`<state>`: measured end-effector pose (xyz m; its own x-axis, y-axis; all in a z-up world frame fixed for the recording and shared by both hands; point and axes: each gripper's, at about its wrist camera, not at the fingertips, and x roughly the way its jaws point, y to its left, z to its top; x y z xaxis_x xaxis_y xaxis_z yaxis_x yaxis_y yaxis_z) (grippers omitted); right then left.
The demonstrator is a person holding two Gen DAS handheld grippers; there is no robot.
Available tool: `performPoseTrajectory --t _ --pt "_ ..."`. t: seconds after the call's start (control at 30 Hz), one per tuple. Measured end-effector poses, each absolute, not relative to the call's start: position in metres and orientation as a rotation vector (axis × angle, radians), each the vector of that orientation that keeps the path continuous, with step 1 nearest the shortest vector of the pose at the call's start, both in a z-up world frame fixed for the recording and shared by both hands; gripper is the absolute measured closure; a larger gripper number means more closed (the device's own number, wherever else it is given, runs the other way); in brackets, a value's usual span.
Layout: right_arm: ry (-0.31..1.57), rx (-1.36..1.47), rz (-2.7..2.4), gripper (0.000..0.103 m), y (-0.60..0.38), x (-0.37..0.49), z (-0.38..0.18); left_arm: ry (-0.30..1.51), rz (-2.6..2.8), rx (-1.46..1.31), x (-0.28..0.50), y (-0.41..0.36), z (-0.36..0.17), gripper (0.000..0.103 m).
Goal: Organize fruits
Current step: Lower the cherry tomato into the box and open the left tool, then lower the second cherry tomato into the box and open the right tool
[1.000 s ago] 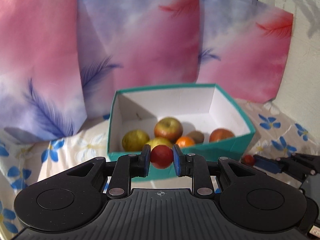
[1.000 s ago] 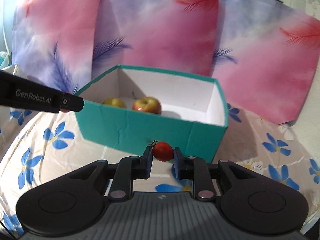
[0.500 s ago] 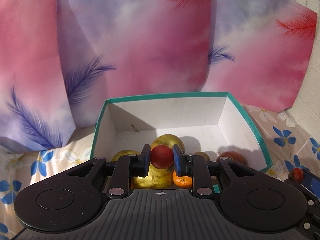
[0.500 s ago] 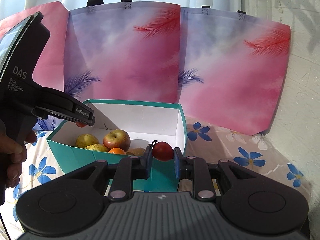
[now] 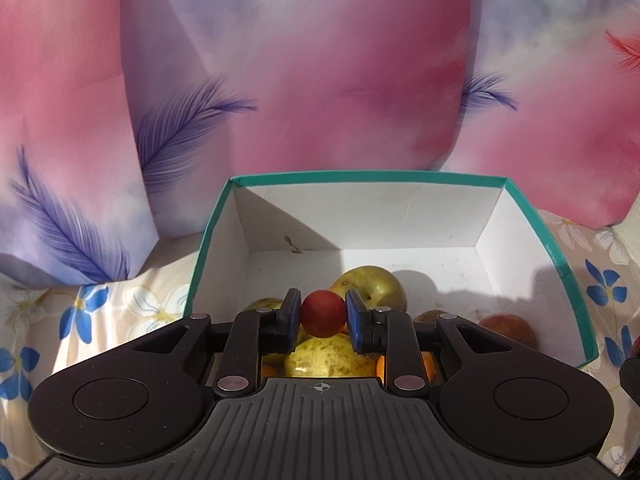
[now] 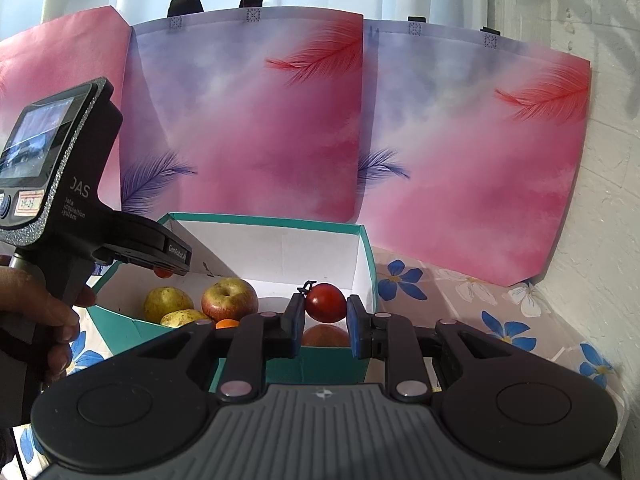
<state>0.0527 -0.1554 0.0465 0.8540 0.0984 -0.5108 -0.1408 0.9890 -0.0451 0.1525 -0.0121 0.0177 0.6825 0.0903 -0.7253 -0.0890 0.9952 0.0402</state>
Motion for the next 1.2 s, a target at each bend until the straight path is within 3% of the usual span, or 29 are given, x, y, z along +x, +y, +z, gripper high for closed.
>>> performPoseTrajectory --t 0.23,0.27,0.37,0.47,1.2 --pt "0.534 -0.084 0.141 0.081 -0.153 0.062 0.046 0.837 0.122 0.004 0.159 -0.008 0.008 0.067" --pt "0.537 -0.082 0.141 0.081 -0.153 0.063 0.045 0.84 0.123 0.005 0.159 -0.007 0.007 0.059" --pt "0.543 -0.076 0.14 0.081 -0.153 0.067 0.044 0.843 0.131 0.001 0.156 -0.005 0.007 0.016" --pt "0.547 -0.073 0.14 0.081 -0.153 0.069 0.043 0.823 0.132 0.006 0.148 -0.004 0.012 0.008" --pt "0.651 -0.071 0.172 0.081 -0.141 0.109 0.023 0.873 0.191 -0.011 0.096 0.022 0.015 0.003"
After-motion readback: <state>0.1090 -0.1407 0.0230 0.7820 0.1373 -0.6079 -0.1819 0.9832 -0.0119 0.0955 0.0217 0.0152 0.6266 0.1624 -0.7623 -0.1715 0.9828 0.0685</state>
